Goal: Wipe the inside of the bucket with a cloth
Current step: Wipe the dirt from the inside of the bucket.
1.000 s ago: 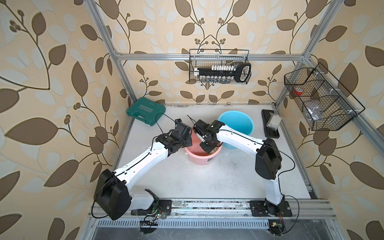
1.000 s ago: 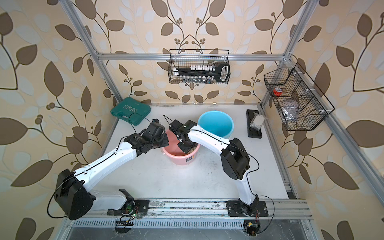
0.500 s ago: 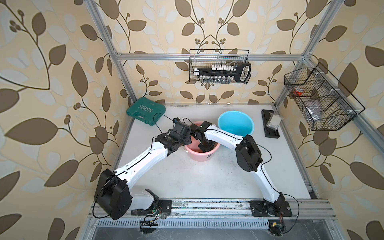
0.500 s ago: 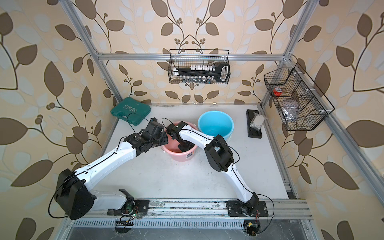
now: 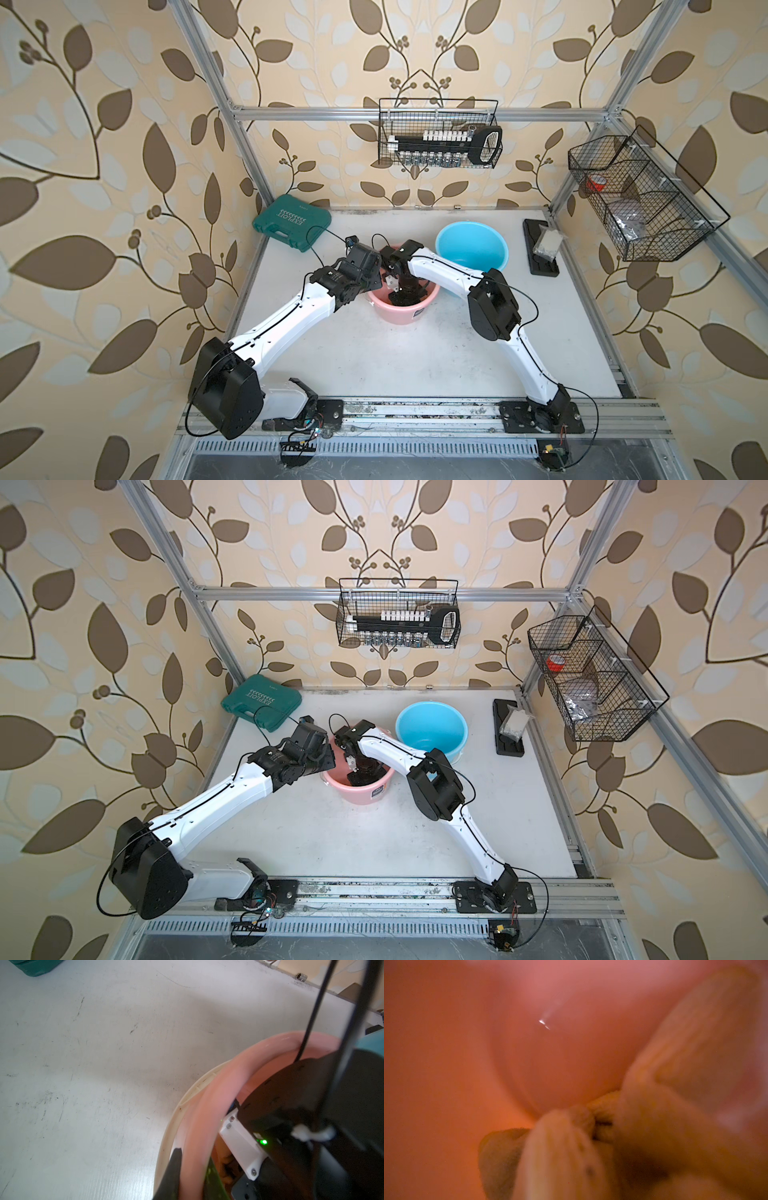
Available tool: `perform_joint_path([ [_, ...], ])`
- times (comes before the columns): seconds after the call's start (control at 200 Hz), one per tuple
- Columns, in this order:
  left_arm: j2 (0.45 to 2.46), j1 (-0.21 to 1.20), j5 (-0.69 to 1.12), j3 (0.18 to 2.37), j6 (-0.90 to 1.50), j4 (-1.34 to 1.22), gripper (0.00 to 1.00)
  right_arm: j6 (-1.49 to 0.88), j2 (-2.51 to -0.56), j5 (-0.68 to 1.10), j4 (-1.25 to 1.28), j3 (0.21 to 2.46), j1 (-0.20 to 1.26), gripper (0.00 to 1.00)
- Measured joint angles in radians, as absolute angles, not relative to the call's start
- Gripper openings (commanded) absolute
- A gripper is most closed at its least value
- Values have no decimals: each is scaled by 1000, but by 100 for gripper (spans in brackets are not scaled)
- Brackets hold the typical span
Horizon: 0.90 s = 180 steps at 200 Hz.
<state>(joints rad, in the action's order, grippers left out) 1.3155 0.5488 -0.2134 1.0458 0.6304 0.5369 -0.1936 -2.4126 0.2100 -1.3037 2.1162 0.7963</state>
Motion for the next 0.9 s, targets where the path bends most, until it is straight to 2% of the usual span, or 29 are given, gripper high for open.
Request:
perform_joint_path([
  [0.37,1289,535,-268,1047,619,577,0,-292,-2416,480,-1184,2117,790,0],
  [0.69,1269,529,-300,1047,609,536,0,-500,-2344,614,-900,2004,745,0],
  [0.9,1269,529,-316,1048,608,520,0,-529,-2339,648,-857,2002,738,0],
])
